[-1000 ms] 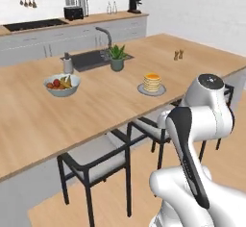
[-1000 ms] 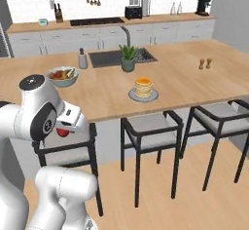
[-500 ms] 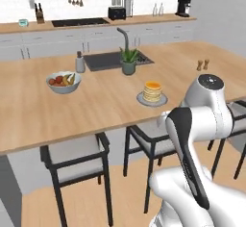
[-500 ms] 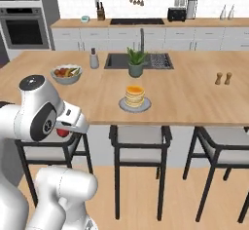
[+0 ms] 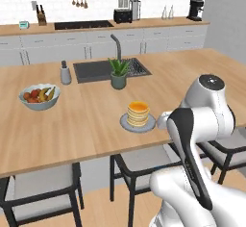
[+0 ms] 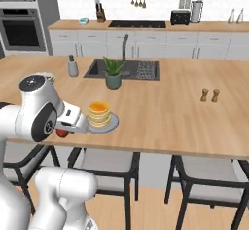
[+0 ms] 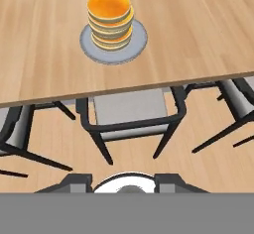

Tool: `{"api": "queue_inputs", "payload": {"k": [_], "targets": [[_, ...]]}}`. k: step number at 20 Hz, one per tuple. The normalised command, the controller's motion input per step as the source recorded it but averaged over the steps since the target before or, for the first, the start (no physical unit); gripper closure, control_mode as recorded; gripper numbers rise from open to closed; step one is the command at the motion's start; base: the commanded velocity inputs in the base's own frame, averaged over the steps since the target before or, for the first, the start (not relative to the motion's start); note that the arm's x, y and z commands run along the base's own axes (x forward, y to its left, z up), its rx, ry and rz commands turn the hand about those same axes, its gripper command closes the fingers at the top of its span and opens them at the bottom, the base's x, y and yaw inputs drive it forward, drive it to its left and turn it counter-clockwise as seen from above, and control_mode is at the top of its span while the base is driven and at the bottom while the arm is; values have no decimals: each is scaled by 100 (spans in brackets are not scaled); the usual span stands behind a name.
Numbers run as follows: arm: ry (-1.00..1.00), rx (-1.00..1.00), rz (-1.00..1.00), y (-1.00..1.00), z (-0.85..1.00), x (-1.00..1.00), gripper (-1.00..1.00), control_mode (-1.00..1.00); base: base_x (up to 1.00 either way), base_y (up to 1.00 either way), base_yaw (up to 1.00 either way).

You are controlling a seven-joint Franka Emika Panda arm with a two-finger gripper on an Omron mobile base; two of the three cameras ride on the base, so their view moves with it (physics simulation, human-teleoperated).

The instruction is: Take the strawberry from the fridge and place it on top of the pancake, located on the dining counter.

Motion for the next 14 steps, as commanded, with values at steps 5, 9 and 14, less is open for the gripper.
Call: {"api": "queue_inputs", "payload": {"k": [5,9,14], "targets": [[0,0,0,0,0,0,100,100,63,-2,2],[0,0,0,0,0,0,100,100,46,7,0],[0,0,0,0,0,0,100,100,63,3,5]]}}
